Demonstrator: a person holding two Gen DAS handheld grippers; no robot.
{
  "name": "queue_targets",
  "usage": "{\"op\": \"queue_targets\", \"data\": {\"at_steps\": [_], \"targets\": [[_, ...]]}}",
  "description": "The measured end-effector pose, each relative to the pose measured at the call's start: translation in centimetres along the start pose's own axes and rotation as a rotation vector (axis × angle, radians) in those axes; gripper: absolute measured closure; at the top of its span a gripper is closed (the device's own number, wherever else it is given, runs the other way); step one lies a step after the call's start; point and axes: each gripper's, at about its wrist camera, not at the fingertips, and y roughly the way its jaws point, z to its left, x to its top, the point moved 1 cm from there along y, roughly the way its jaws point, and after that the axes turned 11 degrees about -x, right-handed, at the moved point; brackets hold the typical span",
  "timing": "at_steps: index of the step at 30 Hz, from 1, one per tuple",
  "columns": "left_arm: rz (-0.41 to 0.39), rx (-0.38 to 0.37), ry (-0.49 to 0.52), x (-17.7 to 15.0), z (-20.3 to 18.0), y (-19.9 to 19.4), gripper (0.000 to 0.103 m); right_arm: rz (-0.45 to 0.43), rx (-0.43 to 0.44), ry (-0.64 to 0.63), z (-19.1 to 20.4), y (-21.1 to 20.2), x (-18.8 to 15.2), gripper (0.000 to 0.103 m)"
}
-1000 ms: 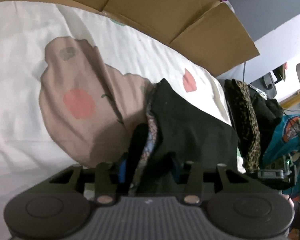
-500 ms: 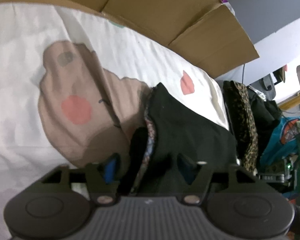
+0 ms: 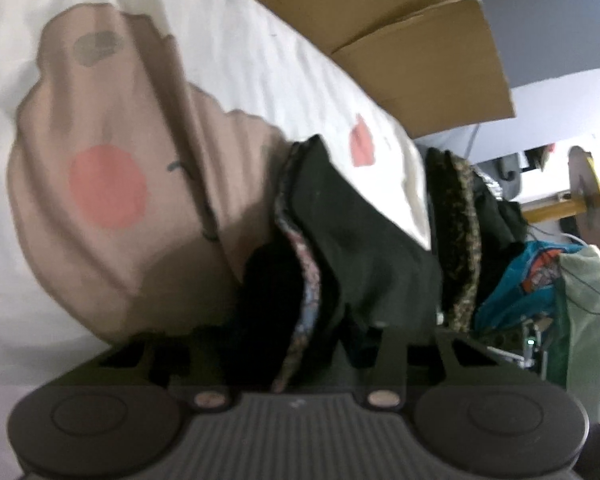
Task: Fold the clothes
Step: 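Grasp the folded black jacket with both grippers and lift it off the duvet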
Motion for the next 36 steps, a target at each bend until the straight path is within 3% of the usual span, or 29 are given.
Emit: {"op": "queue_targets", "data": {"at_steps": [1, 6, 14, 24, 36], "targets": [[-0.001, 0.013, 0.004, -0.1, -0.2, -0.1, 0.064, 0.003, -0.012, -0.003, 0.1, 0.2, 0.0, 0.087], [-0.007, 0.076, 0.021, -0.8, -1.2, -0.6, 0.068, 0.003, -0.068, -0.007, 1.1, 0.3, -0.2, 0.093], [-0.031, 0.170, 0.053, -2.0, -2.8, -1.4, 0.070, 0.005, -0.072, -0.064, 2.7, 0.5, -0.6, 0.094], [-0.136, 0.228, 0.081, -4.1, -4.9, -3.7, 0.072, -0.009, -0.098, -0.137, 4.8, -0.3, -0.9, 0.094], [-0.267, 0.281, 0.124, -6.1, -11.6, -6.3, 0.072, -0.086, -0.126, -0.285, 8.8, -4.7, -1.3, 0.094]]}}
